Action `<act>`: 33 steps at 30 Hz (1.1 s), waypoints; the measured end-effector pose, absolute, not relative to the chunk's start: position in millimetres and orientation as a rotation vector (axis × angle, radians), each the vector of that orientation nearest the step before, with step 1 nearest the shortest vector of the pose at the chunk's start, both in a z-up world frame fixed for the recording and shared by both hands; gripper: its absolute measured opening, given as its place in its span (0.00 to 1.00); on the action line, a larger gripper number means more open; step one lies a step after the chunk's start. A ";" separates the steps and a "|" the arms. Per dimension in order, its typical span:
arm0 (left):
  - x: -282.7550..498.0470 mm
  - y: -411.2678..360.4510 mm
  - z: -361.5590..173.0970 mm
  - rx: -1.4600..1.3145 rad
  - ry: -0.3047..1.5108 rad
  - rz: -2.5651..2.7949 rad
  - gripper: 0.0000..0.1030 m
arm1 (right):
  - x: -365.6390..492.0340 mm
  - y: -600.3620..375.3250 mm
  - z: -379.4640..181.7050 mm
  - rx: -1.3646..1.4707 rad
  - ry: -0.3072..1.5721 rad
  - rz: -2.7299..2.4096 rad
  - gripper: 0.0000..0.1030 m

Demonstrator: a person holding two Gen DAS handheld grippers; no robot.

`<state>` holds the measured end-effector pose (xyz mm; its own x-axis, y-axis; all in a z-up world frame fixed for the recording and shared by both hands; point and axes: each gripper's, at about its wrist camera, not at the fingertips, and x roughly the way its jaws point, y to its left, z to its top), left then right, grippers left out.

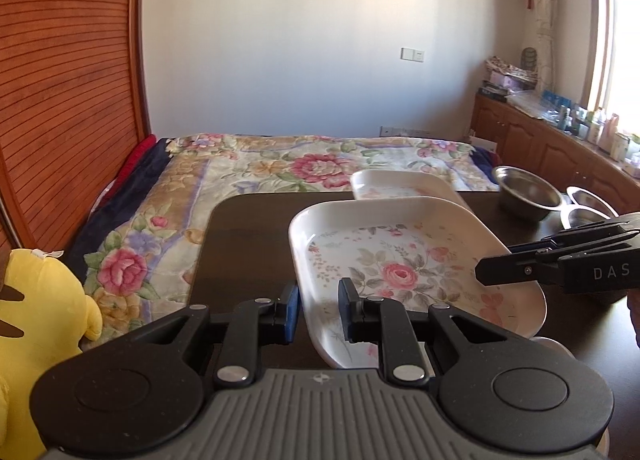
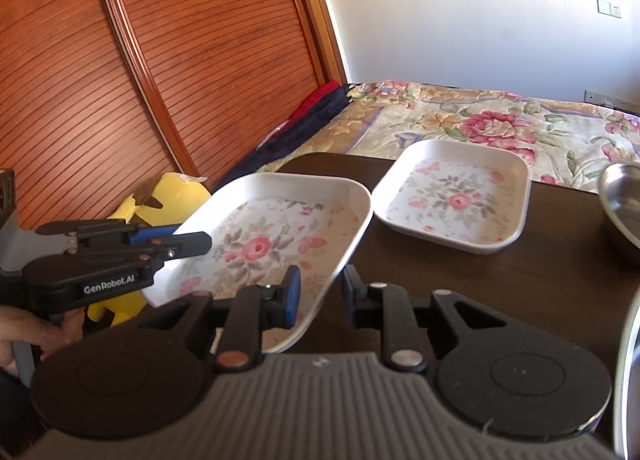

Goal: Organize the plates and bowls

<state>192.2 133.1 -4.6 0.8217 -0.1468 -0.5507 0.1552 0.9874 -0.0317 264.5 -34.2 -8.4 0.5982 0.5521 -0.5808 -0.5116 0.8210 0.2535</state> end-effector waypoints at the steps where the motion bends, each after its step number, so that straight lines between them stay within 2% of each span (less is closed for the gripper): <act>1: 189.6 130.3 -3.6 0.016 0.584 -0.168 0.21 | 260.7 -38.5 -8.2 0.066 0.692 0.613 0.24; 24: 111.3 73.0 -9.6 0.046 0.581 -0.259 0.21 | 179.8 -107.2 -21.8 0.116 0.665 0.543 0.24; 33: 94.1 68.3 -27.4 0.045 0.620 -0.261 0.21 | 156.3 -114.9 -30.3 0.123 0.648 0.540 0.24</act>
